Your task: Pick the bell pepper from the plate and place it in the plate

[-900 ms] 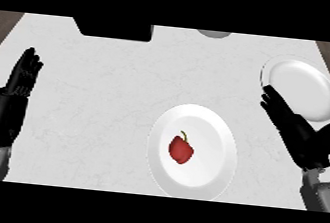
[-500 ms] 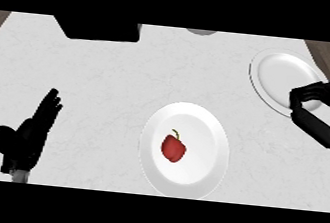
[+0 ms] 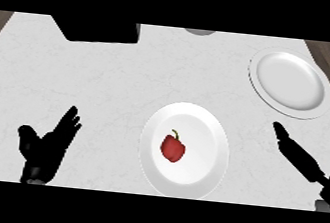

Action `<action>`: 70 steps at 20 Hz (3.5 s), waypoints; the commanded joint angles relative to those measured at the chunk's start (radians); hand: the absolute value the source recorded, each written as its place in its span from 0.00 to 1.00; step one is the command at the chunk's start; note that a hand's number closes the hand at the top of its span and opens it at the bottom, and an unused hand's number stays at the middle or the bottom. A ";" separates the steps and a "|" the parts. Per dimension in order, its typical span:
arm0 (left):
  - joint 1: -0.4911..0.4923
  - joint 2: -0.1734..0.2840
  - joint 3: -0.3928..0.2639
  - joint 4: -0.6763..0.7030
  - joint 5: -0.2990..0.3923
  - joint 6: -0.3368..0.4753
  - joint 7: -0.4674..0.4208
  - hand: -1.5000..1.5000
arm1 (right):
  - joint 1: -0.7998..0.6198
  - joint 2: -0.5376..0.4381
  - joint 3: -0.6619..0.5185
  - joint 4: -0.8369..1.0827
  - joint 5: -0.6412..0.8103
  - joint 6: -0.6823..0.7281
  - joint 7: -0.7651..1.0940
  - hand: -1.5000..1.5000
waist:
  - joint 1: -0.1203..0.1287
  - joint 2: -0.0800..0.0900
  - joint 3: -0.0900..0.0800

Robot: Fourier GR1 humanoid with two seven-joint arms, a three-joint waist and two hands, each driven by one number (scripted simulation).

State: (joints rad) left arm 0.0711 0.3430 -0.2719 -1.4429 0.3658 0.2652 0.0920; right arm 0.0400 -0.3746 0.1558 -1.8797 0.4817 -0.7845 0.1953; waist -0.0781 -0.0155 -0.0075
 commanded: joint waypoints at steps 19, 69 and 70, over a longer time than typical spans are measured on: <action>-0.074 -0.056 -0.066 -0.017 -0.041 -0.004 0.078 0.50 | 0.021 0.370 0.501 -0.073 0.951 0.714 0.946 0.00 | 0.103 0.019 0.005; -0.070 -0.076 0.025 -0.040 -0.076 -0.081 0.145 0.50 | -0.409 0.374 0.600 0.641 0.634 0.613 1.193 1.00 | 0.091 0.015 0.008; -0.060 -0.095 0.032 0.010 -0.087 -0.086 0.072 0.50 | -0.389 0.374 0.647 0.640 0.640 0.588 1.217 1.00 | 0.090 0.016 0.008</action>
State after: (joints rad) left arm 0.0112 0.2522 -0.2492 -1.4280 0.2856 0.1833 0.1712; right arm -0.3273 -0.0206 0.7471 -1.2664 1.1214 -0.1713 1.1957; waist 0.0116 -0.0017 -0.0011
